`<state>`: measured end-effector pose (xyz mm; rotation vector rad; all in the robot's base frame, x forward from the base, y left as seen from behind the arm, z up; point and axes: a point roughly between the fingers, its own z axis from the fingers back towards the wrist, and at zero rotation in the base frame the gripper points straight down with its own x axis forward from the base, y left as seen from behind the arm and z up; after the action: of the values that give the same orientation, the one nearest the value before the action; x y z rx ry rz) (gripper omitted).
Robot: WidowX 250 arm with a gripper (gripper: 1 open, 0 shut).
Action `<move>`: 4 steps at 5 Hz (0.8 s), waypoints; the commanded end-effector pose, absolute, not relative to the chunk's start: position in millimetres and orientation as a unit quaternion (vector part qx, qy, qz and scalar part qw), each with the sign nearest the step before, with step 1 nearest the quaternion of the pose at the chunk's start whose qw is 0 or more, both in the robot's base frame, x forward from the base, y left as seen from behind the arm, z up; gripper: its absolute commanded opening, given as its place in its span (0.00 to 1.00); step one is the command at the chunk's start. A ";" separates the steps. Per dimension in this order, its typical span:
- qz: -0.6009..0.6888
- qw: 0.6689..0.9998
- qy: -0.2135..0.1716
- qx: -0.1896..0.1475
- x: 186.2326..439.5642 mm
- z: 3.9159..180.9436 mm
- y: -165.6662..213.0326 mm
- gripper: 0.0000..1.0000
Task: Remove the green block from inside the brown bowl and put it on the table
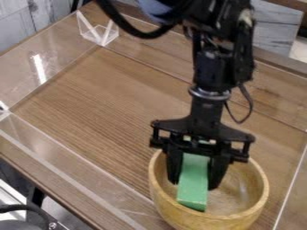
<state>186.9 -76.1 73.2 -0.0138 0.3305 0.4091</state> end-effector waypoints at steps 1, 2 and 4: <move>0.215 0.967 0.130 -0.031 195.1 96.6 -58.3 0.00; 0.260 0.957 0.119 -0.040 194.4 107.5 -18.3 0.00; 0.228 0.966 0.105 -0.065 197.2 143.9 54.9 0.00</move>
<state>190.9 51.8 129.5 -0.1407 0.2803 0.4700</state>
